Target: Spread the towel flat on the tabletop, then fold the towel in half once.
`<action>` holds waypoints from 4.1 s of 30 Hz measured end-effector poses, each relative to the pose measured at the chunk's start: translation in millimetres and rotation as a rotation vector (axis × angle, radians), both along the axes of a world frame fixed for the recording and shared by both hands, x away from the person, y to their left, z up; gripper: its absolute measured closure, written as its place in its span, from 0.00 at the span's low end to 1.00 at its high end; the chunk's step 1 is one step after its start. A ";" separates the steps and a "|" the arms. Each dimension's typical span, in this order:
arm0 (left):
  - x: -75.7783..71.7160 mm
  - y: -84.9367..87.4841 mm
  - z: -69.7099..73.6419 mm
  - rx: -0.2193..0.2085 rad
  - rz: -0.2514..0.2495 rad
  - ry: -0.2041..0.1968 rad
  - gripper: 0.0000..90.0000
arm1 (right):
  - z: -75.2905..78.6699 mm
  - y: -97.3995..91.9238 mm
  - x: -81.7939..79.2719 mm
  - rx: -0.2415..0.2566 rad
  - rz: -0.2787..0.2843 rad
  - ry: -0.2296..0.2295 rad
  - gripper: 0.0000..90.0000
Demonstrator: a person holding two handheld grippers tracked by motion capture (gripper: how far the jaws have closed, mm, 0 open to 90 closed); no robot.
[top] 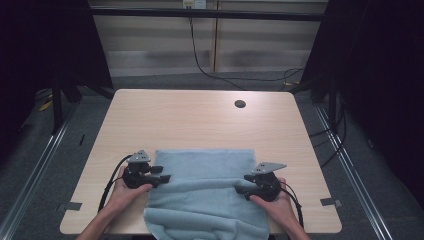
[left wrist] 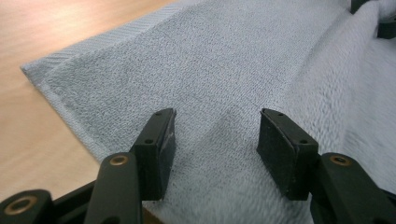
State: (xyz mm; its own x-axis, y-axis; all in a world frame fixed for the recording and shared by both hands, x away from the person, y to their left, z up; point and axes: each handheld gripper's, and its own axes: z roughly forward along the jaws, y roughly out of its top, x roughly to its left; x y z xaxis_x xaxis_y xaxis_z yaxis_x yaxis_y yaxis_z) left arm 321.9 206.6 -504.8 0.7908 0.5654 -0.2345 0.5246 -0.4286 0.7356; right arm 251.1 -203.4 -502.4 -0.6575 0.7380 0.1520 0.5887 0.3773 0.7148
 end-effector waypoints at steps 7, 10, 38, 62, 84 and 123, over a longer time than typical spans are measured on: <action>-8.2 -5.0 4.7 0.022 -0.035 0.027 0.51 | 5.5 -1.0 -13.2 -0.024 0.027 0.013 0.43; -3.7 -3.5 7.9 0.001 -0.024 0.027 0.50 | 11.1 -6.9 -1.1 0.007 -0.008 -0.011 0.43; 69.7 9.3 -2.7 0.006 0.191 -0.006 0.40 | -4.6 -26.5 118.7 -0.034 -0.177 -0.062 0.39; 67.3 -11.3 -3.9 0.087 0.086 -0.113 0.91 | -6.9 -21.2 109.9 -0.033 -0.165 -0.058 0.85; 109.3 8.0 131.6 -0.244 0.192 -0.209 0.95 | 143.6 -34.5 150.9 0.222 -0.186 -0.260 0.94; -15.0 32.8 102.9 -0.271 0.029 -0.200 0.95 | 103.5 -49.3 20.0 0.328 -0.050 -0.187 0.94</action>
State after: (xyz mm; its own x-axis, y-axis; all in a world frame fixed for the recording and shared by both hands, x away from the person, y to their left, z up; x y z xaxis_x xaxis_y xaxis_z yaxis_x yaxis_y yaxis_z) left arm 306.9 239.4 -401.9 0.8209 0.5266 -0.2209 0.3674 -0.1908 0.9103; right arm 271.1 -252.7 -398.9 -0.6605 0.7019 0.2666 0.4488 0.0844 0.8896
